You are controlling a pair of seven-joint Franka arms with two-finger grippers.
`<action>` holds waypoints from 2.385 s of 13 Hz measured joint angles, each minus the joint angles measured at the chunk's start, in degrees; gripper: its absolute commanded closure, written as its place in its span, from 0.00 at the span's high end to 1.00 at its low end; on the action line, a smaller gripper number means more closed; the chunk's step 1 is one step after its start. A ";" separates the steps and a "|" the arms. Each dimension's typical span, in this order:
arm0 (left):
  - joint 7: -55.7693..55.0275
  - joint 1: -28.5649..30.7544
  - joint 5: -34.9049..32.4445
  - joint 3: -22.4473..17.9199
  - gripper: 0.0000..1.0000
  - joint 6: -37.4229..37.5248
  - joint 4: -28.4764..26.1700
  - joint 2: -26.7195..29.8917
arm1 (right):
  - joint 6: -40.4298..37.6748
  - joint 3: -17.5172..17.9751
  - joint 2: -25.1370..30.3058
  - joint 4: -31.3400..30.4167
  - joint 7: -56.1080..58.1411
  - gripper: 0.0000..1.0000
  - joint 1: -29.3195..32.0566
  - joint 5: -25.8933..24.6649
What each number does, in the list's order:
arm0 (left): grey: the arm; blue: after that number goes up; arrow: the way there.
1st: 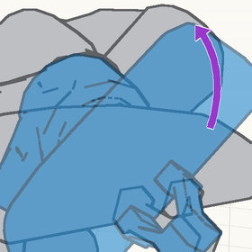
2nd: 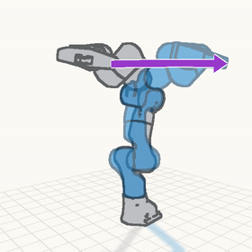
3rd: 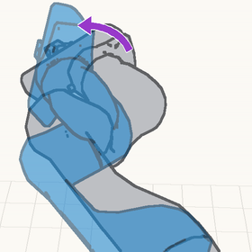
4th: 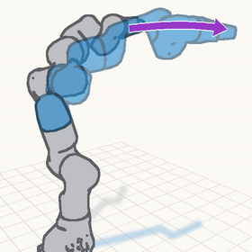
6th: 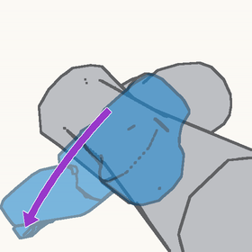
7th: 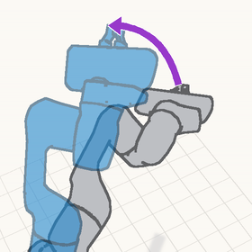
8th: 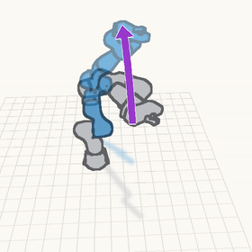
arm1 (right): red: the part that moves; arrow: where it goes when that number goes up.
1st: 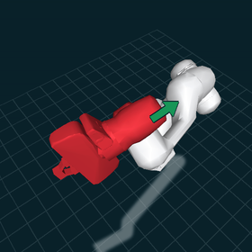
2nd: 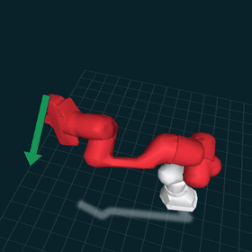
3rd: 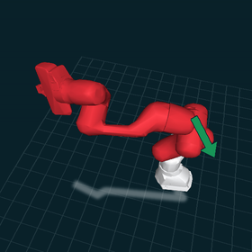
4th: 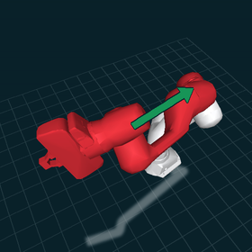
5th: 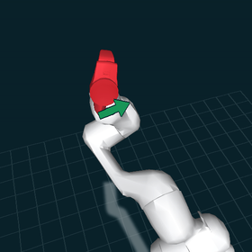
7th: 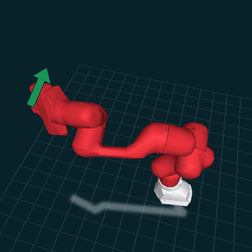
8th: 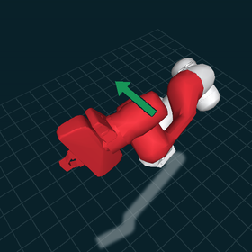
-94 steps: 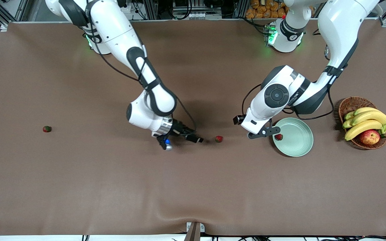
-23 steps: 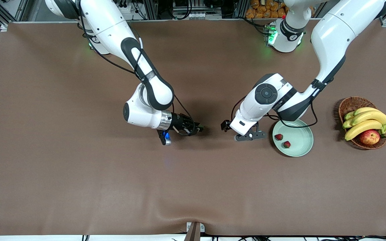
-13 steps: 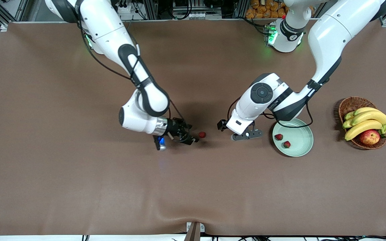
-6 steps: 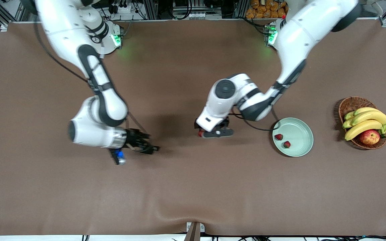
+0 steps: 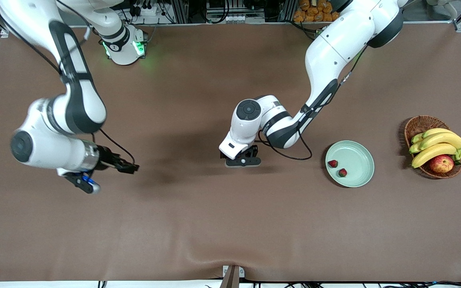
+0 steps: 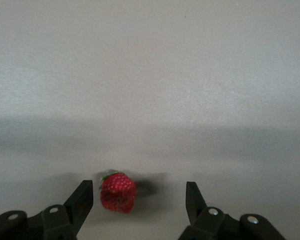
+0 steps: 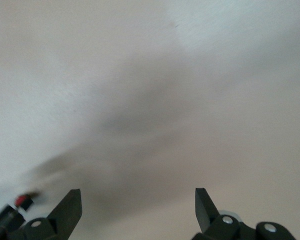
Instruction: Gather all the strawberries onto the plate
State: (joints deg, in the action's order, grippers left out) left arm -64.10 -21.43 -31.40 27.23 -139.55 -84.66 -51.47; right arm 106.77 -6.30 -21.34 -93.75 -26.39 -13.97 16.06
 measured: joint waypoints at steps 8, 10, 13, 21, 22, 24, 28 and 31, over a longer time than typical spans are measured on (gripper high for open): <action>0.83 -1.84 -0.03 -2.66 0.57 0.00 0.15 -0.21 | -18.96 3.67 7.78 12.26 16.35 1.00 12.39 -7.69; 0.83 -1.87 -0.03 -2.70 0.54 0.11 0.10 -0.22 | -20.18 3.72 8.98 12.94 22.55 1.00 14.14 -10.39; 0.84 -1.88 -0.03 -2.77 0.45 0.16 -0.04 -0.29 | -21.32 3.72 10.52 12.98 27.60 1.00 16.79 -13.33; 0.97 -1.91 -0.10 -2.75 0.00 2.75 0.08 -0.31 | -26.54 4.42 15.04 10.07 28.12 1.00 17.24 -17.17; 0.97 -1.69 -0.10 -2.75 0.00 2.94 0.25 -0.13 | -26.39 4.48 15.08 9.94 28.12 1.00 17.24 -17.38; 1.43 -0.22 -0.10 -2.20 0.00 4.77 0.74 1.38 | -26.12 4.57 15.27 9.94 28.12 1.00 17.24 -17.50; 11.21 14.99 -0.09 10.31 0.00 15.07 1.02 5.63 | -25.99 4.78 16.28 9.93 28.12 1.00 17.23 -17.55; 22.42 31.42 -0.09 22.47 0.00 22.81 -0.67 6.01 | -25.95 4.88 16.31 9.85 27.86 1.00 17.23 -17.55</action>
State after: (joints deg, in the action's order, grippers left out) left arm -41.69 9.99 -31.49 49.70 -116.74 -85.33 -45.46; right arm 80.82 -1.43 -5.04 -83.90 1.47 3.26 -1.49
